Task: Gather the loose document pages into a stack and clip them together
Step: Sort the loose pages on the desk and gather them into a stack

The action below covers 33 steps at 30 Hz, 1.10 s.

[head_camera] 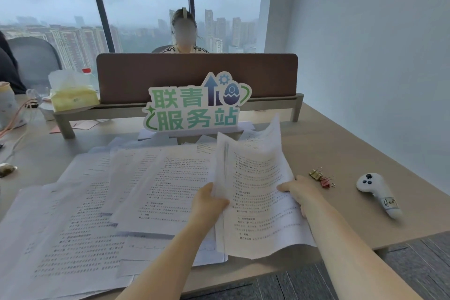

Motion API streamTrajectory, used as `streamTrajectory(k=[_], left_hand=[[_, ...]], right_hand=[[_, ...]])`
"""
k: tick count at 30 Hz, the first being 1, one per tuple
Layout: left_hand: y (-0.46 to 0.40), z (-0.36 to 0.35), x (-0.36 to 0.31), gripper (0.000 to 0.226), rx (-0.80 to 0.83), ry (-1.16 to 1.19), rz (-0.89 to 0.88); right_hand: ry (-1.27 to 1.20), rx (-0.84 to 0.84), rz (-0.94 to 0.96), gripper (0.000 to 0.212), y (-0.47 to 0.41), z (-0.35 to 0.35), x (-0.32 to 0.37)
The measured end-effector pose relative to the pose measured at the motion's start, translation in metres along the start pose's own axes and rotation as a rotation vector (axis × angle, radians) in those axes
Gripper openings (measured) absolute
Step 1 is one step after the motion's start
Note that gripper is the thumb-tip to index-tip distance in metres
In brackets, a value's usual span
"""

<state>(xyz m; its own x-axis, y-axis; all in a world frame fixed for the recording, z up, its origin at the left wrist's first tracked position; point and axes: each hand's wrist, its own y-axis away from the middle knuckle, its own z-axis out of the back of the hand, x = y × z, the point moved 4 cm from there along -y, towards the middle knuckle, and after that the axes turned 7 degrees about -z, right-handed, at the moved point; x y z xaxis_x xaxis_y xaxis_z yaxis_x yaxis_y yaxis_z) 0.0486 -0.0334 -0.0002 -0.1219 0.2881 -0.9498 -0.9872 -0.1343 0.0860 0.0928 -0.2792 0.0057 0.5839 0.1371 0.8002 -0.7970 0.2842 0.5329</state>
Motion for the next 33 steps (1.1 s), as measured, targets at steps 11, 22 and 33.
streamTrajectory(k=[11,22,33], left_hand=[[-0.004,-0.016,0.005,0.01,0.12,-0.107,-0.037],[-0.022,-0.013,-0.006,0.046,0.046,-0.102,-0.107],[-0.046,-0.008,-0.058,0.069,0.052,0.165,-0.203]], right_hand=[[0.143,-0.093,0.062,0.013,-0.008,0.019,-0.014],[0.091,-0.239,0.295,0.02,0.007,0.069,0.019],[-0.064,-0.221,0.497,0.008,0.062,0.116,0.062]])
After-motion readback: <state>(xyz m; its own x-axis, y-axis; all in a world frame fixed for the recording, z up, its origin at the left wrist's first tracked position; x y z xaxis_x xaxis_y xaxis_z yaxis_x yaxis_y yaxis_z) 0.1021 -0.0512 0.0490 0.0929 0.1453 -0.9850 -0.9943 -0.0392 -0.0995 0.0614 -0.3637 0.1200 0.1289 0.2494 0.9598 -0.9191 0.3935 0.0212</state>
